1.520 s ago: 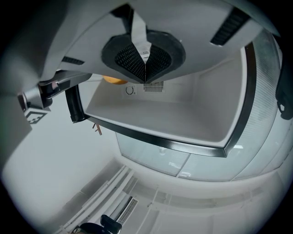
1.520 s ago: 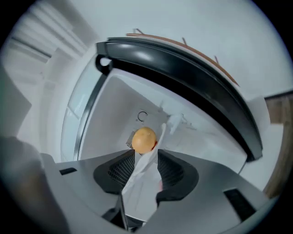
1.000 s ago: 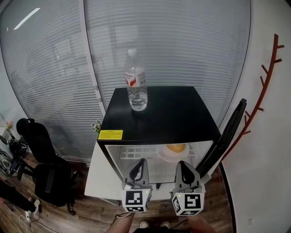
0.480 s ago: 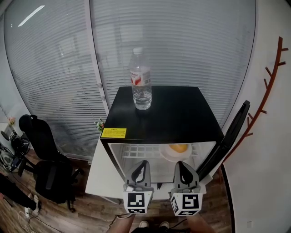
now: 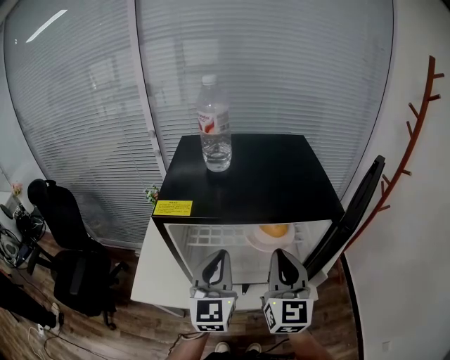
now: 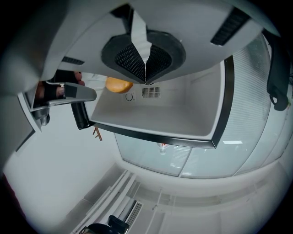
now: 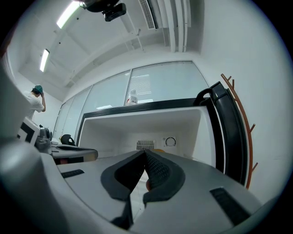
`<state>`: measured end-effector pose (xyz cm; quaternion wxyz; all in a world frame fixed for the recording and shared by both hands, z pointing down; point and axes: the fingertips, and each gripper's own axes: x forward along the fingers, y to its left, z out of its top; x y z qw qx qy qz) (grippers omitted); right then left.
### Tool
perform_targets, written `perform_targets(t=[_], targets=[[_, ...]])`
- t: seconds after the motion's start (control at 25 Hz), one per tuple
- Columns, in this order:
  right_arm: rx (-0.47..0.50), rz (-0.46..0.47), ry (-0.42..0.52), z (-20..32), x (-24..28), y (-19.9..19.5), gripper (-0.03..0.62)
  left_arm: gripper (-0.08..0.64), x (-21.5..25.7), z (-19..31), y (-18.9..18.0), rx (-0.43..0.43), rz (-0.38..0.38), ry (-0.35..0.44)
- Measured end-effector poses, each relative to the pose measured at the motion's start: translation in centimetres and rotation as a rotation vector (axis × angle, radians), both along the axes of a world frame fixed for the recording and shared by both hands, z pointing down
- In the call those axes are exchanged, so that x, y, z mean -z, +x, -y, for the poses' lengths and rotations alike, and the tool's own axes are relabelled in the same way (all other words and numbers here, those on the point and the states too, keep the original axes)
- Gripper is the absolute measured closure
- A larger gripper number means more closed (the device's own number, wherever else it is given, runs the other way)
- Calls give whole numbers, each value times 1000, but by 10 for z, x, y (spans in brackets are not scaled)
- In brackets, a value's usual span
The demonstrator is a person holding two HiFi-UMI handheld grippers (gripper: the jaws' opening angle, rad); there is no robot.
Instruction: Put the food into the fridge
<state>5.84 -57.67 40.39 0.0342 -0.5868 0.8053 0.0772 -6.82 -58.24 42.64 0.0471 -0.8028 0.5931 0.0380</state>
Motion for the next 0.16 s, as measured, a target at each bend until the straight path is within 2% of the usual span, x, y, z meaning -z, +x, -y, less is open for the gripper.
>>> perform_targets(t=[0.16], targets=[[3,-8,17,2,2,-1,566,531,1,2,0,-4,13,-1]])
